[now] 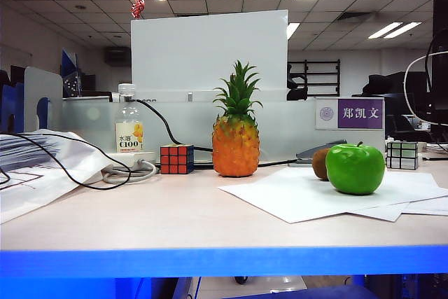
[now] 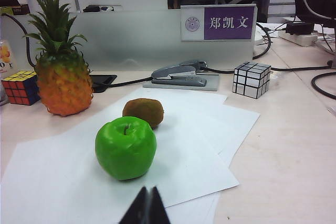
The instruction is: Arrange all the fruits from large to small from left to right in a row.
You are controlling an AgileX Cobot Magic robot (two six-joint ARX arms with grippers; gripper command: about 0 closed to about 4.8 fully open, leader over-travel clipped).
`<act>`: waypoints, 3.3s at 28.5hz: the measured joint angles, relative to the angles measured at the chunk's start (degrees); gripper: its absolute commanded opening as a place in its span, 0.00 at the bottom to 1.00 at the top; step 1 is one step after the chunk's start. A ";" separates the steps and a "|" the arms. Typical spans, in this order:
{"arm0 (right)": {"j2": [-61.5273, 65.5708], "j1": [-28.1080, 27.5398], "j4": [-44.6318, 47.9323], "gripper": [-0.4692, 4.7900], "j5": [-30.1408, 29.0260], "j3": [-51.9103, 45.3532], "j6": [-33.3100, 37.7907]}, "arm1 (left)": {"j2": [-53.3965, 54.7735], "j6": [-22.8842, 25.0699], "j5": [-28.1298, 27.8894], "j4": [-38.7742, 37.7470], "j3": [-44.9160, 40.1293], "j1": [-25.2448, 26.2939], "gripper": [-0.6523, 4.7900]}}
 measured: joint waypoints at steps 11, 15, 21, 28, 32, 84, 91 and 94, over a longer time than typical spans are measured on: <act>0.02 0.00 0.00 0.08 -1.64 0.02 1.16 | 0.00 -3.78 1.51 -0.02 0.00 0.00 0.11; 0.02 0.02 3.26 0.08 -11.76 0.02 8.04 | 0.00 -10.82 11.87 0.52 0.00 0.00 0.11; 0.09 0.04 18.64 0.08 -21.49 3.96 16.31 | 0.00 -26.47 38.01 18.99 0.00 -0.04 0.11; 26.88 0.04 9.81 0.08 -18.80 23.58 7.13 | 3.52 -32.33 40.37 17.64 8.35 -0.04 0.11; 43.06 0.52 5.99 0.16 -7.82 34.80 2.80 | 11.04 -21.22 39.34 10.25 18.43 -0.02 0.11; 94.75 7.80 23.32 1.00 2.56 39.91 -10.51 | 28.33 -3.19 34.99 3.21 26.86 -0.02 0.11; 96.13 7.80 24.92 1.00 2.93 40.24 -10.49 | 28.35 -3.17 35.69 3.23 26.86 -0.02 0.11; 96.13 7.80 24.92 1.00 2.93 40.24 -10.49 | 28.35 -3.17 36.30 3.23 26.86 -0.02 0.11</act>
